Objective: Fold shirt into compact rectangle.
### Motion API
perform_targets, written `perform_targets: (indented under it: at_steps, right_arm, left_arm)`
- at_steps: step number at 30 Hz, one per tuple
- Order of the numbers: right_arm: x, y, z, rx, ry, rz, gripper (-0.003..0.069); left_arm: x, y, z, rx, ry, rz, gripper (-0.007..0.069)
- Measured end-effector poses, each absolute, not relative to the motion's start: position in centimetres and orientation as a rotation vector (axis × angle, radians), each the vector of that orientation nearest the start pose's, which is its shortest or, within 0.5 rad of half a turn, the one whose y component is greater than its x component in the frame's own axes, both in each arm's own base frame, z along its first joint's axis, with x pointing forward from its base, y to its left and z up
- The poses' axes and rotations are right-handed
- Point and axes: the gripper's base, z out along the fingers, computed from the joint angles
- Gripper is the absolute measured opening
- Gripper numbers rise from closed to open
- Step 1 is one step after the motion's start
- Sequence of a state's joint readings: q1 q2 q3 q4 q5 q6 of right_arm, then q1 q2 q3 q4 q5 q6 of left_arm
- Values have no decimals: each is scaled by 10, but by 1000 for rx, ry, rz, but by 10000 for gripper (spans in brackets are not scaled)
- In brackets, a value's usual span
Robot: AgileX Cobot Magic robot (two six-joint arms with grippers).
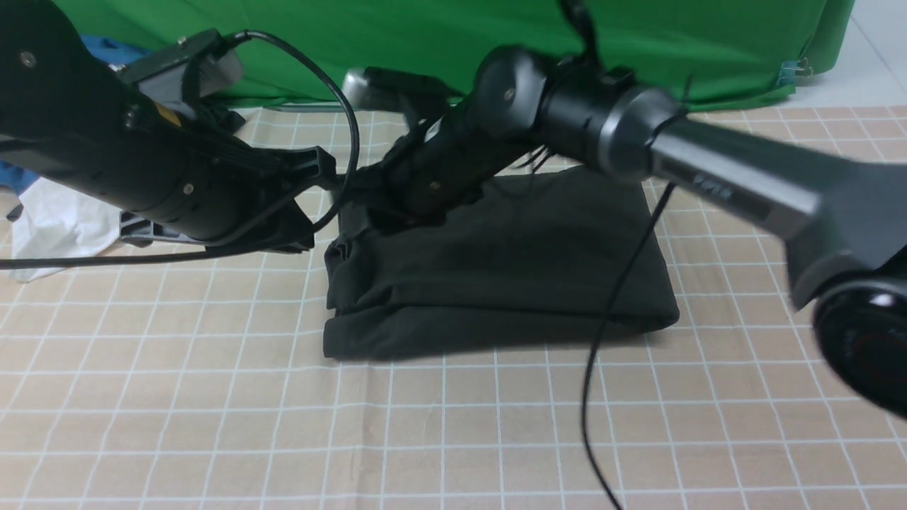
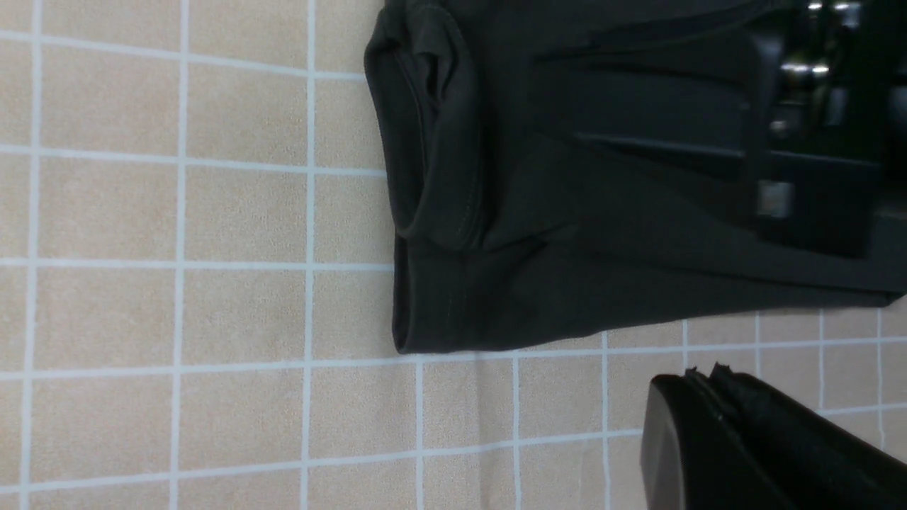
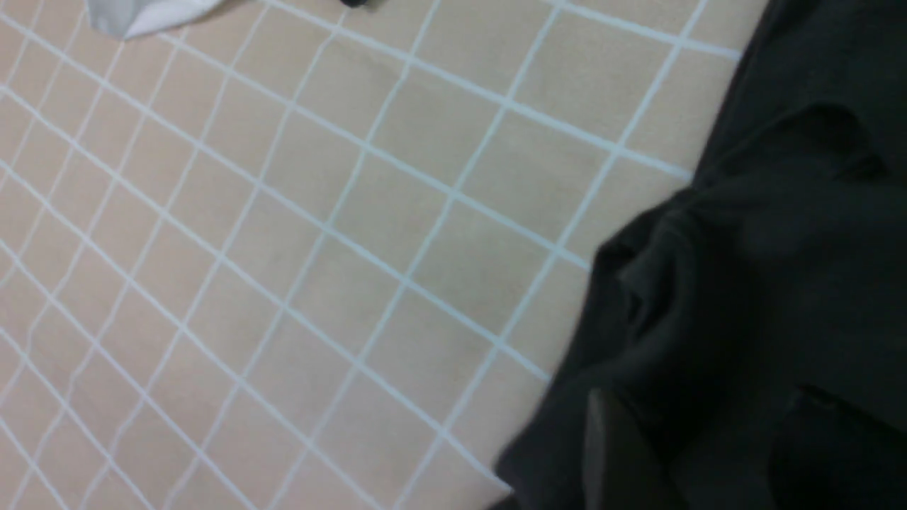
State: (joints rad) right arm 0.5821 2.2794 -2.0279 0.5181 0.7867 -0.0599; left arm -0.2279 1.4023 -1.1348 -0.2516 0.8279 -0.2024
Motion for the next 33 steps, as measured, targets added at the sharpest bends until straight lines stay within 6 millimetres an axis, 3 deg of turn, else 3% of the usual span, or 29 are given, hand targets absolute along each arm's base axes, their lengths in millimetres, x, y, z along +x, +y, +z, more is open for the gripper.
perform_targets:
  at_steps: [4,6,9,12,13,14,15,16,18,22,26,33]
  right_arm:
    - [427,252,268,-550,2509,683,111]
    - [429,226,287,-535,2519,643,57]
    - [425,181,323,-489,2519,589,37]
    - [411,153,358,-475,2500,520,37]
    - [399,140,378,-477,2483,465,37]
    - [397,138,381,-478,2478,456,37]
    - [379,126,407,-481,2433,387,37]
    - [377,124,410,-481,2427,372,37]
    - [346,112,442,-480,2357,324,37]
    - [292,97,479,-471,2255,316,37]
    - [240,82,495,-435,2124,316,37]
    - [163,56,480,-314,1787,303,37]
  left_arm:
    - [280,-82,310,-144,2597,-467,13]
    - [281,-82,311,-149,2582,-472,13]
    - [282,-84,312,-167,2554,-503,13]
    - [283,-86,314,-195,2537,-550,13]
    - [283,-86,314,-201,2535,-562,13]
    - [283,-86,314,-201,2535,-562,13]
    - [283,-87,314,-205,2535,-569,13]
    - [283,-87,314,-206,2535,-570,13]
    - [282,-87,314,-207,2551,-575,13]
    - [280,-88,313,-207,2576,-582,13]
    - [279,-88,313,-169,2582,-573,13]
    - [264,-84,331,-119,2532,-571,13]
